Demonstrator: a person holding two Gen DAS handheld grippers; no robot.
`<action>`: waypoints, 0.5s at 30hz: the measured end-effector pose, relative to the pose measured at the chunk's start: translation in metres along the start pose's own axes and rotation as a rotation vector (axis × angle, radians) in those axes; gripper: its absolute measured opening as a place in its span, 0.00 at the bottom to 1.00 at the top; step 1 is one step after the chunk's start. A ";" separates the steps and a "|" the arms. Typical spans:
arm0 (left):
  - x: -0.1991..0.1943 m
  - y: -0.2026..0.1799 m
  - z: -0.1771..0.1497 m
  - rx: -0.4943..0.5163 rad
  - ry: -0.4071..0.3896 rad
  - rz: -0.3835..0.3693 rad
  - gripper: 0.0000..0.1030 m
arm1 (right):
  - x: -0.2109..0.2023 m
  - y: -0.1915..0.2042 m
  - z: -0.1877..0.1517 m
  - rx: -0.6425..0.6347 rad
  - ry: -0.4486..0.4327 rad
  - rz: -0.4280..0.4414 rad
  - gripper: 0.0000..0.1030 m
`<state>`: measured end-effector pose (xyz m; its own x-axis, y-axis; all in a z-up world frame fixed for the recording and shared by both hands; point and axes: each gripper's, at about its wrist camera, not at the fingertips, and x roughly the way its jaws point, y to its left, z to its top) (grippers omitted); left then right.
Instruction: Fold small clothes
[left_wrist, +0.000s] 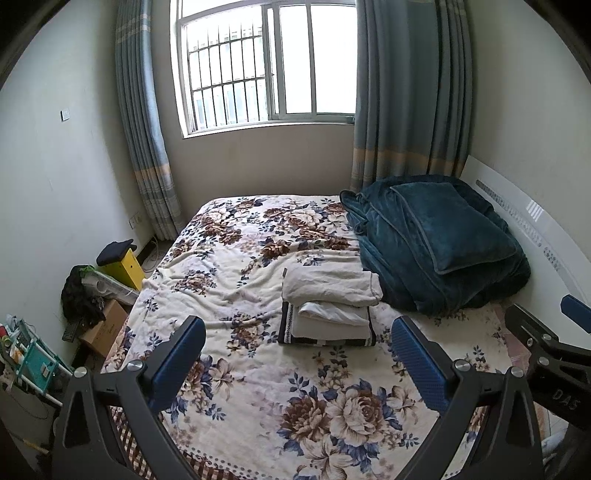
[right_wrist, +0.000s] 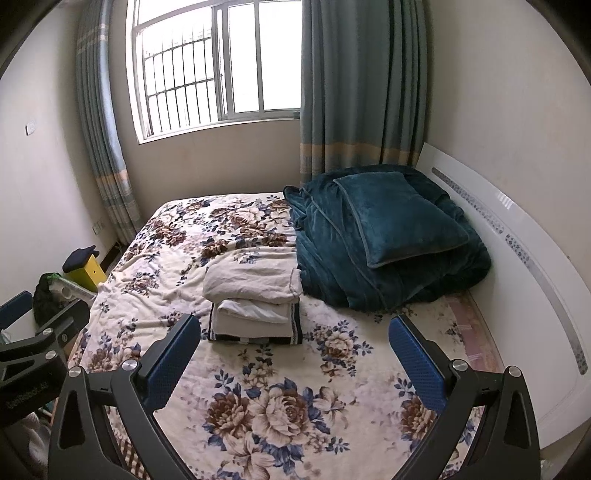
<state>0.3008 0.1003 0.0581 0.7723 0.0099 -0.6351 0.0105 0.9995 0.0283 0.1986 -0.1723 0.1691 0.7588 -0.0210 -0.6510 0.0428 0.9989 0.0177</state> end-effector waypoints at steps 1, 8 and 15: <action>0.000 0.000 0.000 -0.001 -0.001 0.002 1.00 | 0.000 -0.001 0.001 0.001 -0.002 0.000 1.00; -0.005 -0.002 -0.001 -0.004 -0.013 0.006 1.00 | -0.006 0.000 0.001 0.011 -0.013 0.001 1.00; -0.007 -0.003 0.000 -0.002 -0.017 0.007 1.00 | -0.008 0.002 0.000 0.013 -0.016 0.000 1.00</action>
<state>0.2954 0.0977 0.0620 0.7832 0.0160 -0.6216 0.0040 0.9995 0.0308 0.1924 -0.1698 0.1749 0.7693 -0.0216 -0.6386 0.0511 0.9983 0.0277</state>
